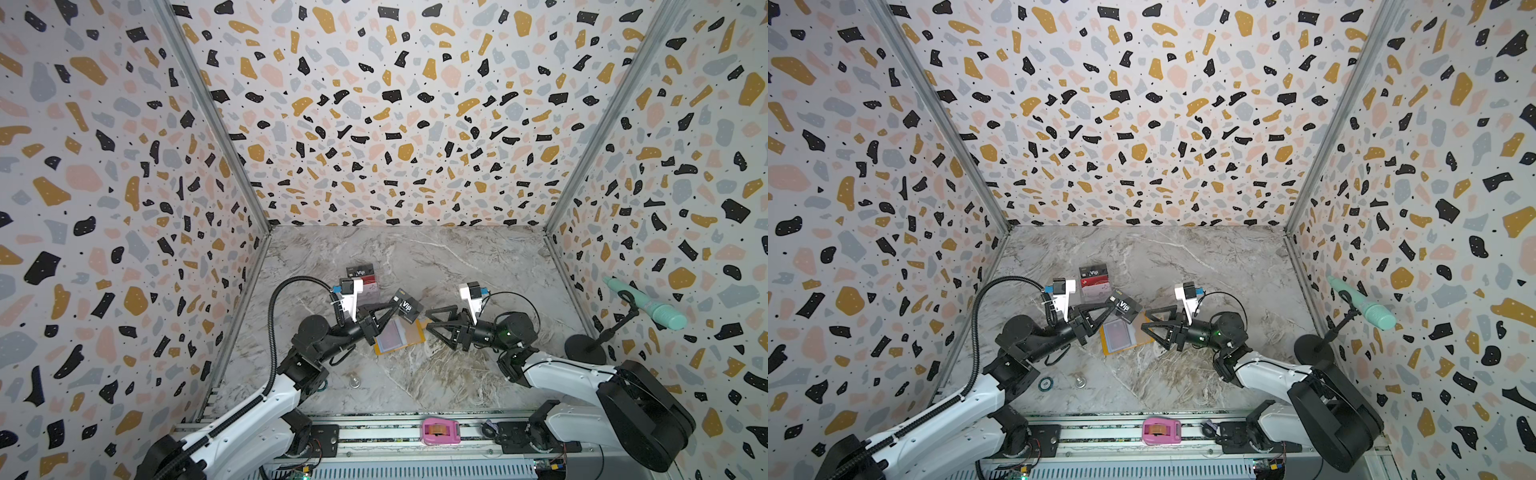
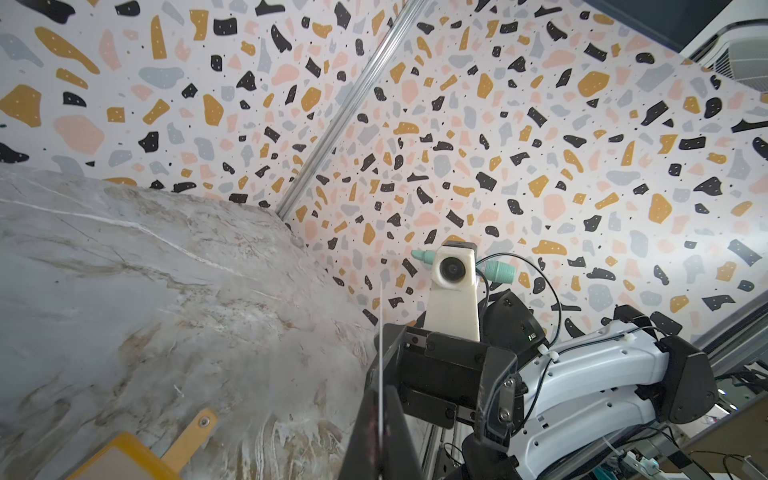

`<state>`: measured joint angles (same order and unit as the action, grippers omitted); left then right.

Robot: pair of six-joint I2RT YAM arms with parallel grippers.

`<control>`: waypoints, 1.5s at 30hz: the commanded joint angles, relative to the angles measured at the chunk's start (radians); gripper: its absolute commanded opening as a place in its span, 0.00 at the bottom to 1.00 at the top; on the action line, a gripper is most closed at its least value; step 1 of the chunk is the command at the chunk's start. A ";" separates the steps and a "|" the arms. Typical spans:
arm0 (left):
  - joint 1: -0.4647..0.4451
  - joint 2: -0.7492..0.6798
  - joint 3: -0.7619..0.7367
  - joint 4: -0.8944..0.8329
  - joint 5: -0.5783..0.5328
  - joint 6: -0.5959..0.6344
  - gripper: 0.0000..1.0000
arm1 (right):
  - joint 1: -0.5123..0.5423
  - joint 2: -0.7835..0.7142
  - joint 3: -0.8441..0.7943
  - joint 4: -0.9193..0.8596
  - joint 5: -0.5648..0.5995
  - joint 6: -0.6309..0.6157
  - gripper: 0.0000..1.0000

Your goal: Take the credit cards out of the card holder

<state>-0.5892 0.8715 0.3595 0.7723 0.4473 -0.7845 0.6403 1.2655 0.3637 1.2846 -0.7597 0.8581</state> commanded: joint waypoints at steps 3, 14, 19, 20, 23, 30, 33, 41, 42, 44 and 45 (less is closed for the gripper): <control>0.006 0.012 -0.034 0.271 -0.032 -0.049 0.00 | 0.022 0.021 0.083 0.065 0.024 0.027 0.62; 0.006 0.079 -0.048 0.428 -0.004 -0.093 0.00 | 0.057 0.092 0.151 0.096 0.034 0.044 0.45; 0.006 0.096 -0.059 0.471 -0.004 -0.093 0.00 | 0.067 0.119 0.167 0.143 0.035 0.067 0.34; 0.006 0.098 -0.060 0.476 -0.003 -0.122 0.00 | 0.071 0.124 0.170 0.149 0.036 0.071 0.32; 0.006 0.102 -0.066 0.499 0.001 -0.130 0.00 | 0.077 0.138 0.175 0.172 0.040 0.077 0.28; 0.006 0.104 -0.071 0.504 -0.015 -0.124 0.00 | 0.087 0.167 0.187 0.222 0.045 0.100 0.18; 0.006 0.109 -0.067 0.497 -0.021 -0.128 0.00 | 0.087 0.173 0.193 0.221 0.042 0.104 0.14; 0.006 0.094 -0.041 0.307 -0.059 -0.107 0.00 | 0.083 0.165 0.186 0.211 0.036 0.107 0.01; 0.006 0.087 -0.021 0.223 -0.066 -0.061 0.03 | 0.078 0.160 0.180 0.204 0.038 0.105 0.00; 0.006 0.076 0.015 0.092 -0.071 -0.008 0.16 | 0.067 0.148 0.171 0.187 0.040 0.100 0.00; 0.008 0.071 0.031 0.032 -0.071 0.018 0.25 | 0.058 0.140 0.165 0.170 0.040 0.094 0.00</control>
<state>-0.5888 0.9562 0.3447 1.0096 0.3912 -0.8555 0.7097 1.4425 0.5190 1.4403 -0.7147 0.9604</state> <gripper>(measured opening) 0.213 0.047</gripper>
